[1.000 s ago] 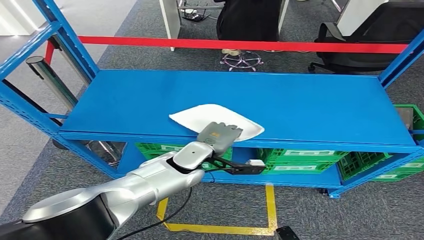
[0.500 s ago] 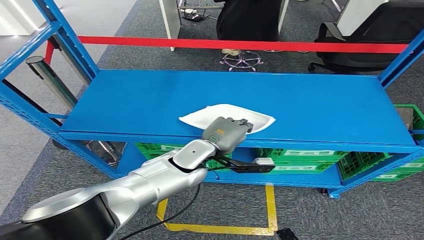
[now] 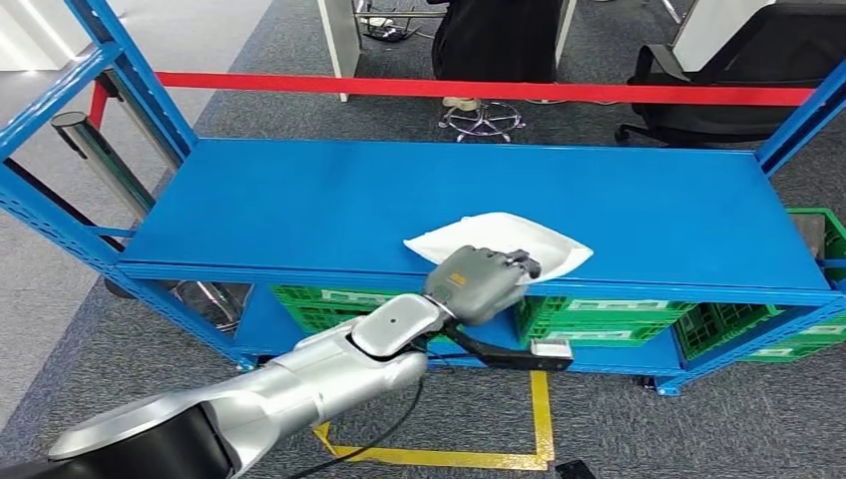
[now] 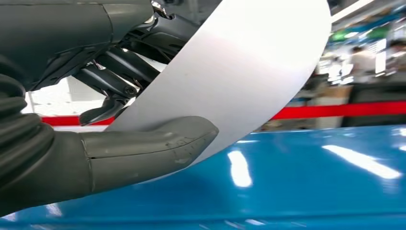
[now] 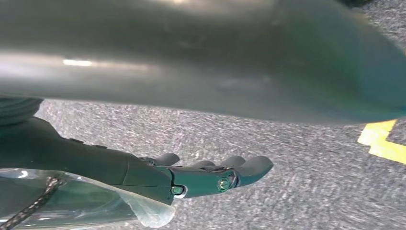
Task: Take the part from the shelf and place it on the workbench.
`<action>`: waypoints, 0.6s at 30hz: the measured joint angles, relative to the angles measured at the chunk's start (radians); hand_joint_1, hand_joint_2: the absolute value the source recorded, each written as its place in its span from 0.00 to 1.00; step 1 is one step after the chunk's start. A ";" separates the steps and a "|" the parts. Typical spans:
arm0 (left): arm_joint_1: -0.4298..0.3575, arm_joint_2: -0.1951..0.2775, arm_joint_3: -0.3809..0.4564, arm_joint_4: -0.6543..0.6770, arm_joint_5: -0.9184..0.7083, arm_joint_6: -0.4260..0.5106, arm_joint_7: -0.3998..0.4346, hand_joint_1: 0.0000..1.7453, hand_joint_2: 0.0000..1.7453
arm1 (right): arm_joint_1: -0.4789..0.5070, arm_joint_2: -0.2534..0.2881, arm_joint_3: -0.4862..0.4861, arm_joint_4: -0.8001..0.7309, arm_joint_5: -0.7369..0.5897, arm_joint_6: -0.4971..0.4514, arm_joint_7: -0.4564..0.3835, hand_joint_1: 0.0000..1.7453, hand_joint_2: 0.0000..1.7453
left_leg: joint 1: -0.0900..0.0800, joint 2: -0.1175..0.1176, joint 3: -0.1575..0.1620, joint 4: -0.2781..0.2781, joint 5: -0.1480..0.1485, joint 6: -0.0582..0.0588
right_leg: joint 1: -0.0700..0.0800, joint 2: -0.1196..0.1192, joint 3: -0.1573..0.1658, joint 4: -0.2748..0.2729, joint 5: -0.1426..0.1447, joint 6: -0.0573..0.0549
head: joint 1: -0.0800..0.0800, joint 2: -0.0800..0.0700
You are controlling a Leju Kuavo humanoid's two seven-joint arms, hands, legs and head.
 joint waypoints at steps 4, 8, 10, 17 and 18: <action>0.114 0.002 0.044 -0.073 -0.047 0.035 -0.100 1.00 1.00 | 0.010 0.001 -0.002 0.000 -0.018 -0.007 0.002 0.00 0.00 | -0.003 0.000 -0.003 0.008 -0.006 0.011 | -0.002 0.001 0.002 -0.002 -0.001 0.009 | 0.000 0.000; 0.266 0.026 0.132 -0.201 -0.046 0.042 -0.237 1.00 1.00 | 0.020 0.003 -0.016 0.000 -0.046 -0.007 0.008 0.00 0.00 | 0.003 0.005 0.017 -0.033 0.016 0.033 | -0.001 0.000 0.007 0.000 -0.023 0.024 | 0.002 0.000; 0.336 0.052 0.173 -0.272 -0.036 0.044 -0.305 1.00 1.00 | 0.023 0.003 -0.027 0.000 -0.059 -0.006 0.014 0.00 0.00 | 0.004 0.009 0.021 -0.050 0.027 0.039 | 0.002 -0.002 -0.024 0.082 -0.088 0.022 | 0.004 0.000; 0.617 0.171 0.393 -0.597 0.181 0.053 -0.584 1.00 1.00 | 0.040 0.004 -0.057 0.000 -0.076 -0.006 0.026 0.00 0.00 | 0.005 0.014 -0.011 -0.028 0.040 0.020 | 0.000 0.000 0.057 0.030 -0.066 0.029 | 0.006 0.000; 0.657 0.185 0.437 -0.664 0.257 0.054 -0.619 1.00 1.00 | 0.042 0.006 -0.058 0.000 -0.075 -0.008 0.027 0.00 0.00 | 0.005 0.013 -0.017 -0.021 0.042 0.013 | 0.000 0.003 0.075 -0.004 -0.055 0.024 | 0.005 0.000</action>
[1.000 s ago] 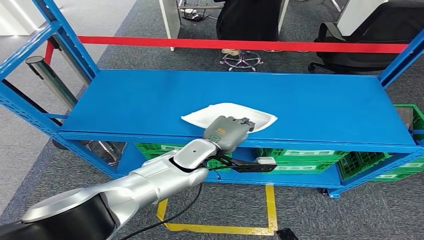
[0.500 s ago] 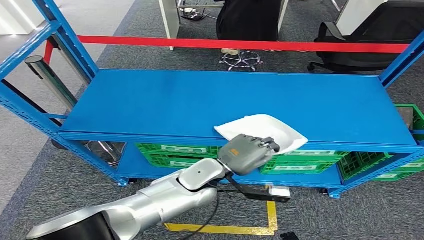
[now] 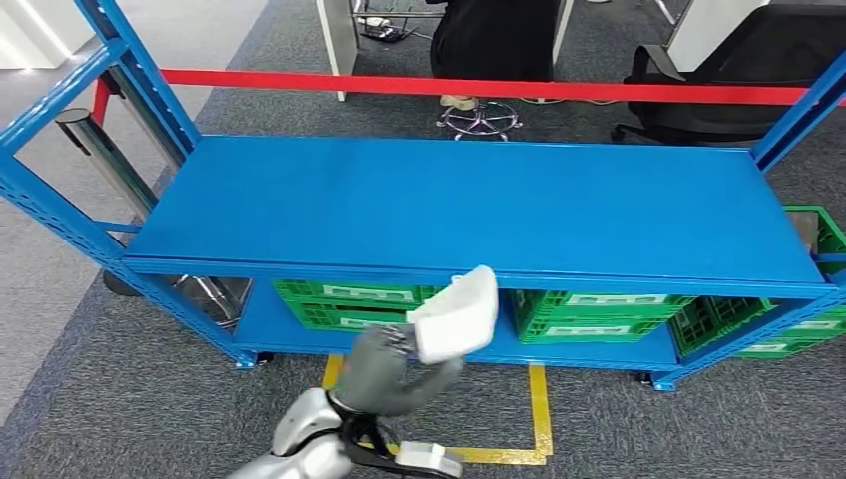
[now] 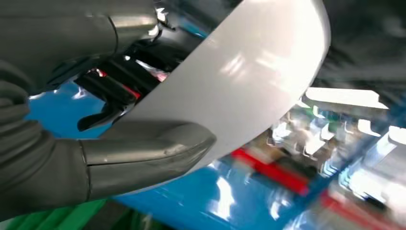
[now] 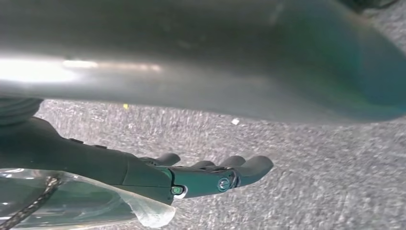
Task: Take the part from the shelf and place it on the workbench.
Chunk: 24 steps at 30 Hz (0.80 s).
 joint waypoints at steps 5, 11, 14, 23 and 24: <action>0.206 0.046 0.183 -0.280 0.283 -0.026 -0.043 1.00 1.00 | 0.012 0.003 -0.007 0.000 0.008 -0.008 0.005 0.00 0.00 | 0.006 -0.006 -0.016 0.028 -0.019 -0.029 | 0.007 0.005 -0.026 -0.003 0.018 -0.047 | -0.004 0.000; 0.318 0.052 0.388 -0.452 0.417 -0.090 -0.044 1.00 1.00 | 0.015 0.009 -0.009 0.000 0.019 -0.010 -0.008 0.00 0.00 | 0.008 -0.008 -0.027 0.285 -0.217 -0.039 | 0.017 -0.003 -0.084 0.000 0.073 -0.068 | -0.008 0.000; 0.342 0.045 0.470 -0.497 0.434 -0.111 -0.044 1.00 1.00 | 0.014 0.014 -0.009 0.000 0.021 -0.010 -0.010 0.00 0.00 | 0.001 -0.011 0.118 0.111 -0.163 -0.014 | 0.023 -0.002 -0.110 0.000 0.096 -0.066 | -0.007 0.000; 0.362 -0.043 0.691 -0.536 0.547 -0.358 -0.044 1.00 1.00 | 0.017 0.023 -0.009 0.000 0.038 -0.010 -0.007 0.00 0.00 | -0.008 -0.001 0.154 -0.056 -0.100 0.017 | 0.020 -0.004 -0.169 0.124 -0.023 -0.027 | 0.000 0.000; 0.358 -0.062 0.753 -0.525 0.575 -0.424 -0.044 1.00 1.00 | 0.018 0.023 -0.009 0.000 0.043 -0.010 -0.004 0.00 0.00 | -0.010 0.001 0.138 -0.055 -0.087 0.019 | 0.020 -0.004 -0.180 0.188 -0.061 -0.025 | 0.000 0.000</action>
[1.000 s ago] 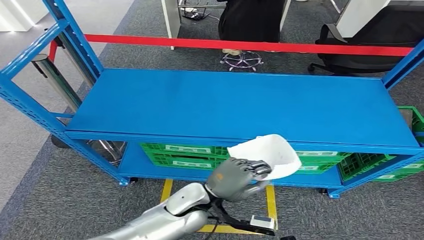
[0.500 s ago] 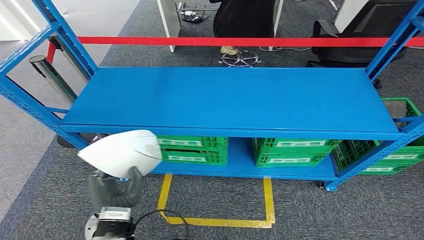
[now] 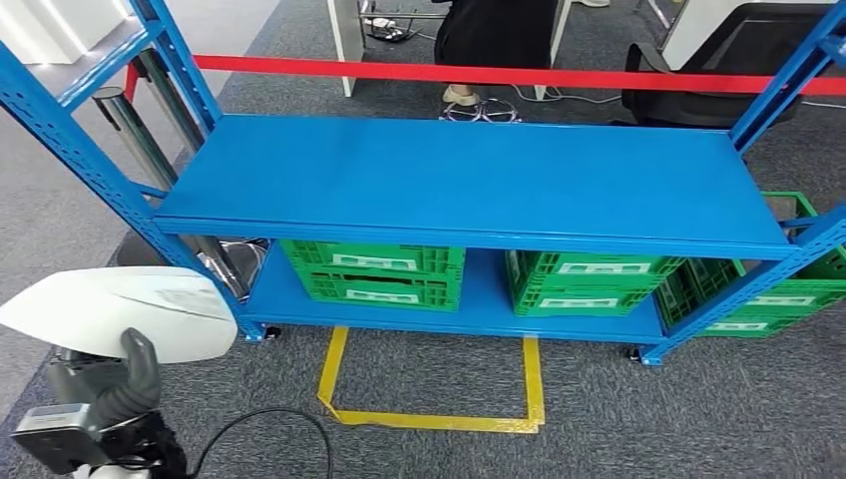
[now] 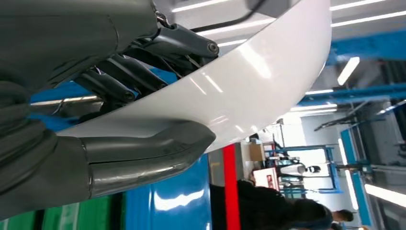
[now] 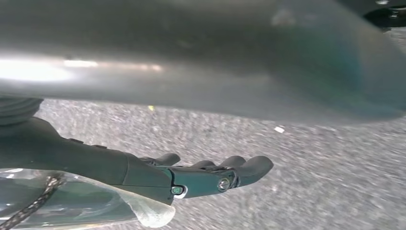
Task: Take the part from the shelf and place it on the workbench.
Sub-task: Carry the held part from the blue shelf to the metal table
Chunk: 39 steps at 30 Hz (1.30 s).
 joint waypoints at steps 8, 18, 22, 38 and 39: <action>-0.052 -0.079 0.459 0.206 0.082 -0.207 0.000 1.00 1.00 | 0.001 0.000 0.002 0.000 0.036 0.017 0.019 0.00 0.00 | -0.004 0.009 -0.114 0.051 0.068 -0.025 | 0.004 0.001 0.248 -0.228 0.039 -0.010 | -0.002 0.000; -0.071 -0.080 0.608 0.312 0.055 -0.223 0.000 1.00 1.00 | 0.003 0.002 0.003 0.000 0.047 0.023 0.025 0.00 0.00 | 0.025 -0.002 -0.129 0.326 -0.104 -0.083 | 0.002 -0.023 0.149 -0.232 0.126 -0.049 | -0.006 0.000; -0.129 -0.068 0.717 0.462 -0.005 -0.228 0.000 1.00 1.00 | 0.004 0.004 0.009 0.000 0.062 0.035 0.037 0.00 0.00 | 0.029 0.025 0.048 0.084 -0.051 -0.083 | 0.000 -0.049 0.102 -0.208 0.151 -0.029 | -0.008 0.000; -0.266 0.043 1.000 1.194 -0.199 0.067 0.000 1.00 1.00 | -0.026 0.003 0.020 0.001 0.082 0.044 0.039 0.00 0.00 | -0.018 -0.082 -0.128 0.031 0.098 -0.011 | 0.038 0.080 0.279 -0.230 0.039 -0.066 | -0.002 0.000; -0.271 0.048 1.001 1.226 -0.206 0.073 0.000 1.00 1.00 | -0.028 0.003 0.020 0.001 0.082 0.044 0.040 0.00 0.00 | -0.020 -0.094 -0.135 0.030 0.112 -0.014 | 0.040 0.081 0.299 -0.268 0.029 -0.066 | -0.002 0.000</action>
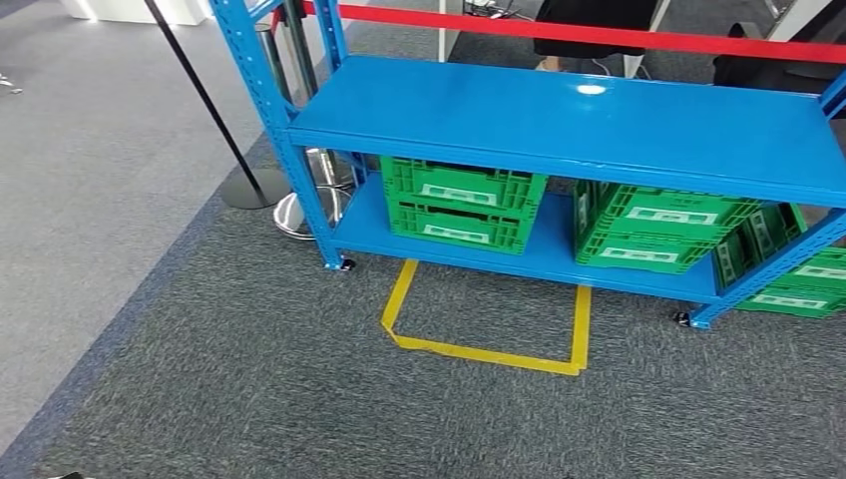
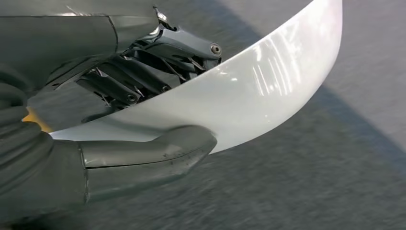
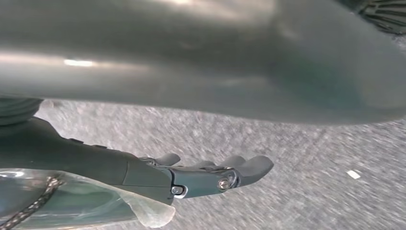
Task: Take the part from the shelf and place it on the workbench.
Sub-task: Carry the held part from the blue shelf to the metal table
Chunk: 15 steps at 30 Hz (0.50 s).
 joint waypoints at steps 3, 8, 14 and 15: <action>-0.002 0.010 0.001 0.073 -0.029 0.003 0.000 1.00 1.00 | 0.000 0.002 0.000 0.002 -0.002 0.001 0.006 0.00 0.00 | -0.001 -0.009 -0.020 0.010 -0.004 -0.015 | -0.008 -0.040 -0.020 -0.012 0.016 -0.005 | -0.001 0.000; -0.011 0.014 -0.002 0.143 -0.066 -0.002 0.000 1.00 1.00 | 0.007 0.005 0.000 0.003 -0.006 -0.017 0.010 0.00 0.00 | 0.028 0.069 -0.049 0.276 -0.209 -0.054 | -0.013 -0.120 -0.081 0.003 0.061 -0.010 | -0.011 0.000; -0.015 0.013 -0.010 0.179 -0.090 -0.013 0.000 1.00 1.00 | -0.009 0.024 0.002 0.004 0.002 -0.053 -0.007 0.00 0.00 | 0.045 0.135 0.163 0.060 -0.147 -0.064 | -0.019 -0.191 -0.161 0.061 0.088 0.020 | -0.011 0.000; -0.015 0.013 -0.011 0.182 -0.093 -0.016 0.000 1.00 1.00 | -0.011 0.027 0.003 0.004 0.003 -0.055 -0.012 0.00 0.00 | 0.039 0.138 0.177 0.028 -0.157 -0.056 | -0.020 -0.201 -0.167 0.063 0.095 0.027 | -0.011 0.000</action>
